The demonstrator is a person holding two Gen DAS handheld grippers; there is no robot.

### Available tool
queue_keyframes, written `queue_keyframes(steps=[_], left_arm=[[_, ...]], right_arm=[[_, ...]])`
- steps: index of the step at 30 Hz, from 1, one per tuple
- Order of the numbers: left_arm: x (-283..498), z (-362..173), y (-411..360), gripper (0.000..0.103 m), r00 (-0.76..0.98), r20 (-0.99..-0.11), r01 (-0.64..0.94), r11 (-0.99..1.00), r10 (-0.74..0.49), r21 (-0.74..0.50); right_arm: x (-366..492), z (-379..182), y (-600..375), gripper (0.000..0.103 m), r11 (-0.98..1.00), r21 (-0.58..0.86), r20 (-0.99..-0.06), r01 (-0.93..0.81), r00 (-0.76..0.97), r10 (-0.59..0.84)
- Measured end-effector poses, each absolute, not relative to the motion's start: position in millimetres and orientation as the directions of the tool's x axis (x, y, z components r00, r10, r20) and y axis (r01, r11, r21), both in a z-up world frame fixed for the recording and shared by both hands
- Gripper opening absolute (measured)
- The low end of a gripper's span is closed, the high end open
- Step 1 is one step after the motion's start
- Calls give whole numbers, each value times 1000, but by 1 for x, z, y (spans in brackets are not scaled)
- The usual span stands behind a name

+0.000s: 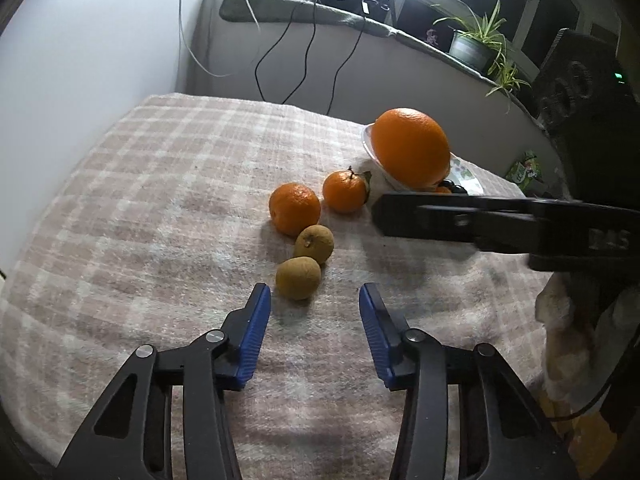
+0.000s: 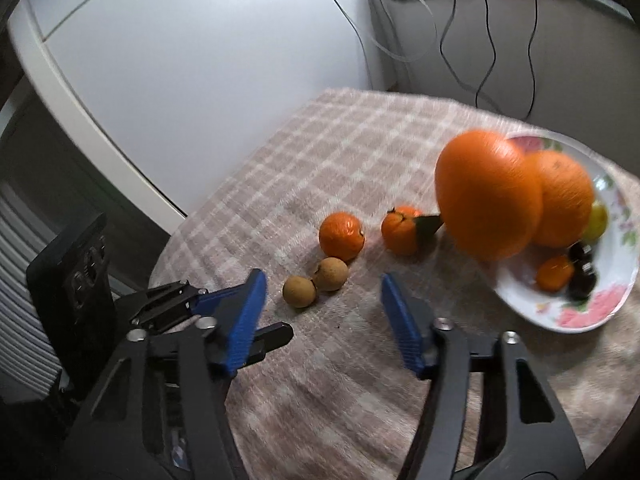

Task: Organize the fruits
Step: 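Grasp a small brown fruit with the left tool while the right tool grasps another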

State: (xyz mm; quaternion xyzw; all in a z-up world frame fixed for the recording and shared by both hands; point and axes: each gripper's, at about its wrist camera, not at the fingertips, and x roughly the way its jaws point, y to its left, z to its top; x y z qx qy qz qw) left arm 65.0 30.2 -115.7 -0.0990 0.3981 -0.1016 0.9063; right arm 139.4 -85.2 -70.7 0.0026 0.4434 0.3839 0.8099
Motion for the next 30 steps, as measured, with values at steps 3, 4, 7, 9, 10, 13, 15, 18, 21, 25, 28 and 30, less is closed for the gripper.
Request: queue_keyframes(steps=[3,4,7,9,10,13,15,18,21,25,28,30], left_arm=[[69,-118,32,42,663,-702,101,961,-259,-258],[70,-118,33,42,663,-703,100,961,-257,-257],[76,-122,36,38,660,-705,99,960,-259,-260],[79,-124,36,37,656,-709,101,961,-259,-258],[80,-126,36,37,654,-711,102,961,-260,-258],[82,-128,34,36,648,-715,106,960,-263,-258],[83,-130,33,36,645,-717,105,960,-263,-258],[85,-132,33,36,644,-719,101,960,-263,-260],[86,-132,33,33,644,-720,98,961,-259,-258],[88,-134,33,30,643,-722,96,962,-255,-255],[88,-134,32,27,644,-721,98,962,-256,-254],[88,-133,33,25,646,-718,102,961,-260,-256]], right_arm=[[150,-82,-80,52,705,392,-722,-591,277,634],[152,-85,-78,51,705,401,-724,-585,270,635],[158,-89,-71,48,704,411,-727,-579,257,637],[161,-90,-67,46,702,415,-729,-579,250,637],[162,-91,-66,45,701,416,-731,-579,245,637],[166,-93,-61,44,707,410,-741,-576,241,627],[168,-96,-59,44,709,409,-747,-574,236,622],[171,-101,-56,43,716,407,-758,-568,227,611],[173,-107,-55,42,716,415,-764,-560,213,609],[173,-111,-53,35,716,412,-771,-564,202,603],[171,-114,-50,28,719,395,-782,-572,201,590],[172,-114,-49,27,724,386,-786,-572,207,582]])
